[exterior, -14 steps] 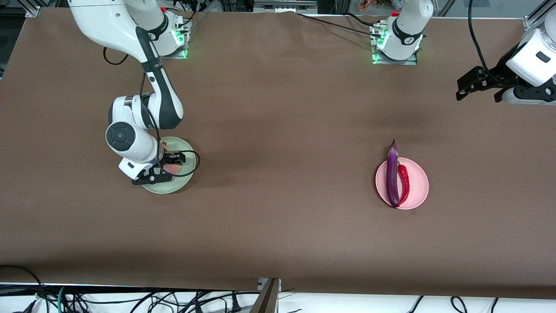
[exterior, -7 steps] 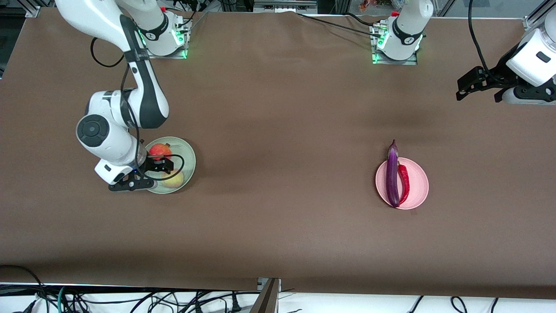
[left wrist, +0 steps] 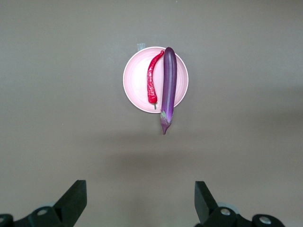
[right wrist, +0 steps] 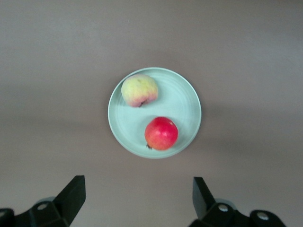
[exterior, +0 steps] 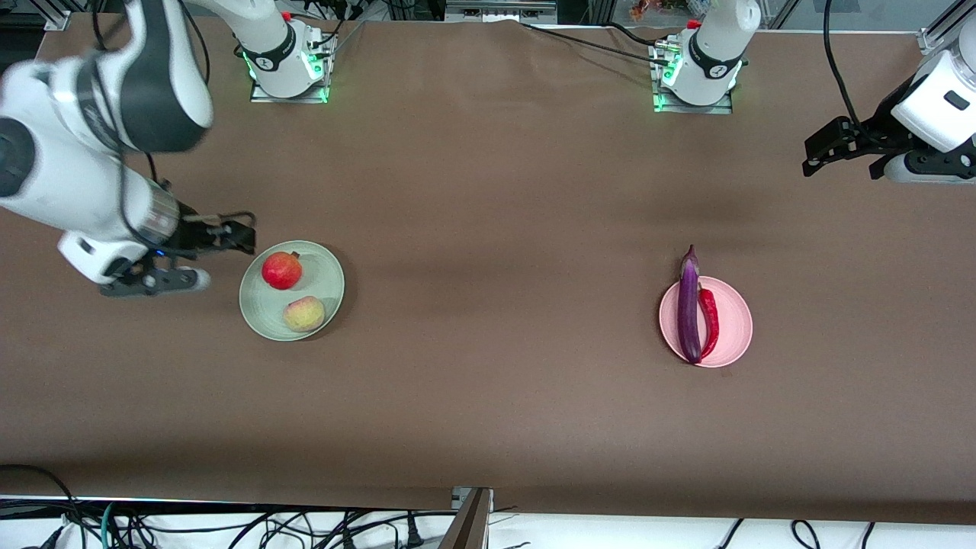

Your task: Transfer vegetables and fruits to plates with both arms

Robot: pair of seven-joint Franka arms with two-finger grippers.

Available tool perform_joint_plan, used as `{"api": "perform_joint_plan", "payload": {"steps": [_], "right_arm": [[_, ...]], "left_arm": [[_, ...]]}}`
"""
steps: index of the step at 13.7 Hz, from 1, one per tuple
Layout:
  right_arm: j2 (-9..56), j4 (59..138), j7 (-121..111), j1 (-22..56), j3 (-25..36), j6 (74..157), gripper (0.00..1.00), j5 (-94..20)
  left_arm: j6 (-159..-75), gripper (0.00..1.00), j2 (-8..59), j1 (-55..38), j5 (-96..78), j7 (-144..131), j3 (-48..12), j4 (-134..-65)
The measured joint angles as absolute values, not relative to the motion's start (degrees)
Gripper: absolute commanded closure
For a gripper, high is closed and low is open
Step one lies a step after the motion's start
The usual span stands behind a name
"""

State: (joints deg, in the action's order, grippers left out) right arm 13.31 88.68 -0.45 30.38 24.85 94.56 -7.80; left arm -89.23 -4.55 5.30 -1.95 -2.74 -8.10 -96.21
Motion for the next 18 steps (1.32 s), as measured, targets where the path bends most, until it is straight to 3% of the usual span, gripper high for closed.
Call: {"api": "perform_joint_plan", "payload": {"steps": [4, 9, 18], "right_arm": [[6.5, 88.6, 0.6, 29.6, 25.1, 86.7, 0.0, -7.1], [4.2, 88.7, 1.1, 17.2, 12.0, 85.7, 0.0, -2.9], [4.1, 88.3, 1.4, 16.9, 11.2, 86.7, 0.0, -2.0]], "left_arm": [[-88.9, 0.0, -4.6, 5.3, -1.9, -2.7, -8.1, -96.2], [-88.9, 0.0, -4.6, 5.3, -1.9, -2.7, -8.1, -96.2], [-88.9, 0.0, -4.6, 5.3, -1.9, -2.7, -8.1, -96.2]]}}
